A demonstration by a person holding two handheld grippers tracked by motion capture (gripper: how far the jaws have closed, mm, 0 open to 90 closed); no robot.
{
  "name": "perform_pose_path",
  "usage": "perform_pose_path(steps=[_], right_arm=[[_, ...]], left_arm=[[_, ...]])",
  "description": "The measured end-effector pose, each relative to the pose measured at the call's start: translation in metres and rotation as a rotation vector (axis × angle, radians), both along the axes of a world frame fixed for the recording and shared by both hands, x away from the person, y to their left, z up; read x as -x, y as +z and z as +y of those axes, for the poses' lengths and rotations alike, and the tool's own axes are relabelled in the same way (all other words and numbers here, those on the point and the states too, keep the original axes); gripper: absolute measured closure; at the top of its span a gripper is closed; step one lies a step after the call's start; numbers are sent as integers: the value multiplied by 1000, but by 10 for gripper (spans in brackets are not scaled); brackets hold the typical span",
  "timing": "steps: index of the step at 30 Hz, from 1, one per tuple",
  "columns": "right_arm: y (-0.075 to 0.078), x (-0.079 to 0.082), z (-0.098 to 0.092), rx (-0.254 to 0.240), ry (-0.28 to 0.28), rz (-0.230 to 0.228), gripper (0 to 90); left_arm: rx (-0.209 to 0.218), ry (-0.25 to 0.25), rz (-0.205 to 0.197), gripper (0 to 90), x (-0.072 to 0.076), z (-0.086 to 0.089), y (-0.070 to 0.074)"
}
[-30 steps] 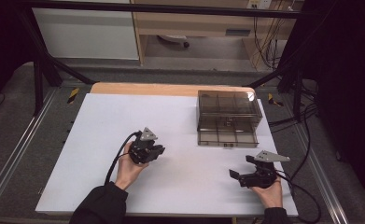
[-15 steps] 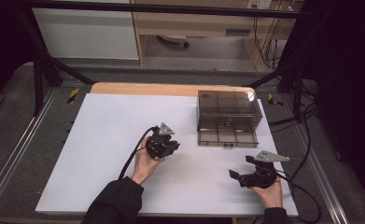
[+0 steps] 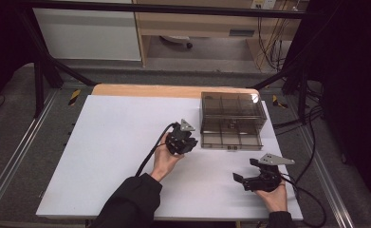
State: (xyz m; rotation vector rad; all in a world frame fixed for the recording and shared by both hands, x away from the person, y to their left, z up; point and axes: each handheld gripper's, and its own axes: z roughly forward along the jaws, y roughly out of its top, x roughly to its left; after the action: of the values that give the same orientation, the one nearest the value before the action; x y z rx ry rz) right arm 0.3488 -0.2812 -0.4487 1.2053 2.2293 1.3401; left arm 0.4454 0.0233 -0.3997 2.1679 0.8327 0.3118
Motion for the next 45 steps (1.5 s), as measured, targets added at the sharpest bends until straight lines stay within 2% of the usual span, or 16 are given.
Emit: perform_pose_path(steps=[2,6,14,24,31,35,39,42,45], right_arm=[[0,0,0,0,0,0,6],[0,0,0,0,1,0,6],[0,0,0,4,2,-3,6],[0,0,0,0,2,-1,6],[0,0,-1,0,2,-4,6],[0,0,0,-3,2,-2,6],[0,1,-1,-3,2,-4,6],[0,0,-2,-7,-1,-5,6],[0,1,-2,-8,-5,-2,6]], left_arm=[[-10,0,-2,819,-3,-6,0],[8,5,3,819,-9,-16,0],[0,7,-8,817,-20,-35,0],[-41,10,-5,814,-31,-52,-16],[-42,8,4,806,-37,-54,-25],[-26,3,12,731,-38,-53,-25],[-20,-17,3,666,-33,-50,-18],[0,-30,-3,587,-27,-43,-11],[-10,-45,-18,501,-20,-33,-5]])
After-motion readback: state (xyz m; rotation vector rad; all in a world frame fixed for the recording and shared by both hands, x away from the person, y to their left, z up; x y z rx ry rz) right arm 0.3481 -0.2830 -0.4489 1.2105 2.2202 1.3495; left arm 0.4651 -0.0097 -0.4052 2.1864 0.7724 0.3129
